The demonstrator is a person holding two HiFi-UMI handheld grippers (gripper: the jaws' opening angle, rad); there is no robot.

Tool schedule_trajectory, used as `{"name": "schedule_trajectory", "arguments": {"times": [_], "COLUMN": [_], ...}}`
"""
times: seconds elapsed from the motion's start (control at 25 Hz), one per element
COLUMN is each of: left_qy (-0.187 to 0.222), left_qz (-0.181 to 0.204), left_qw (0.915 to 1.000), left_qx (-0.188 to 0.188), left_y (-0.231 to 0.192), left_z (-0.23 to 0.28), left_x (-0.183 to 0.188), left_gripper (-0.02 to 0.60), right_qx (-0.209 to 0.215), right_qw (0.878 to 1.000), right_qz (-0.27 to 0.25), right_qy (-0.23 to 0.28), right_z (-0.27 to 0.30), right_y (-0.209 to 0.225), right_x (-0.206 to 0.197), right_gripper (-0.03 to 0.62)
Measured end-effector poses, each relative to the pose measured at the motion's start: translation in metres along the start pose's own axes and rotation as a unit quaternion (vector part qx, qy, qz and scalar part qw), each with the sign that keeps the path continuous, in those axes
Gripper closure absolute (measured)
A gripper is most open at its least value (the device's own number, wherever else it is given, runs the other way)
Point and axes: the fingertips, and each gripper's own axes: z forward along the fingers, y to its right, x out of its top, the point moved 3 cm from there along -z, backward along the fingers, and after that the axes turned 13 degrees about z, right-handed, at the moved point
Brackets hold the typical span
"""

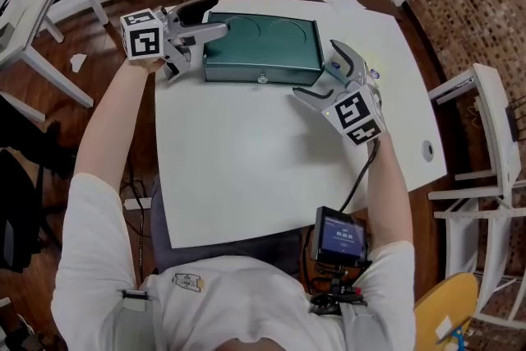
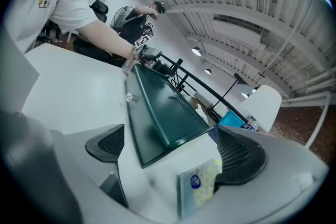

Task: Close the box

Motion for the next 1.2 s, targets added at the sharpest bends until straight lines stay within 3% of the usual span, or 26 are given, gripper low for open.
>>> {"name": "schedule_trajectory", "arguments": {"times": [0.12,0.24,0.28,0.4,0.52,0.6,0.68,0.88,1.2], "left_qy": [0.01,0.032,0.04,0.039,0.007,-0.021,-0.053,-0.123,-0.127], "left_qz": [0.056,0.109,0.117,0.116,0.108,0.118,0.123,0.106,0.103], "left_qw": [0.9979,0.9932,0.9922,0.9923,0.9927,0.9917,0.9903,0.9863,0.9861], "left_qx": [0.033,0.023,0.013,-0.021,-0.052,-0.047,-0.036,-0.033,-0.024], "left_y": [0.032,0.11,0.143,0.233,0.289,0.303,0.308,0.309,0.306], "left_z": [-0.03,-0.056,-0.061,-0.062,-0.055,-0.05,-0.047,-0.038,-0.036], "left_x": [0.021,0.034,0.035,0.028,0.008,-0.011,-0.029,-0.054,-0.055], "left_gripper": [0.066,0.115,0.129,0.251,0.397,0.489,0.581,0.581,0.581], "right_qx": [0.015,0.061,0.083,0.139,0.157,0.156,0.151,0.162,0.183], "right_qw": [0.999,0.988,0.98,0.952,0.933,0.927,0.927,0.927,0.924], "right_qz": [0.032,0.117,0.15,0.234,0.275,0.291,0.293,0.293,0.299], "right_qy": [0.038,0.085,0.1,0.142,0.17,0.179,0.181,0.17,0.155], "right_z": [-0.036,-0.081,-0.096,-0.133,-0.151,-0.156,-0.157,-0.153,-0.148], "right_y": [-0.021,-0.054,-0.066,-0.097,-0.115,-0.119,-0.122,-0.124,-0.128], "right_x": [0.004,0.002,0.002,0.001,-0.001,0.0,0.003,-0.002,-0.003], "right_gripper": [0.042,0.078,0.109,0.227,0.425,0.526,0.555,0.579,0.592]}}
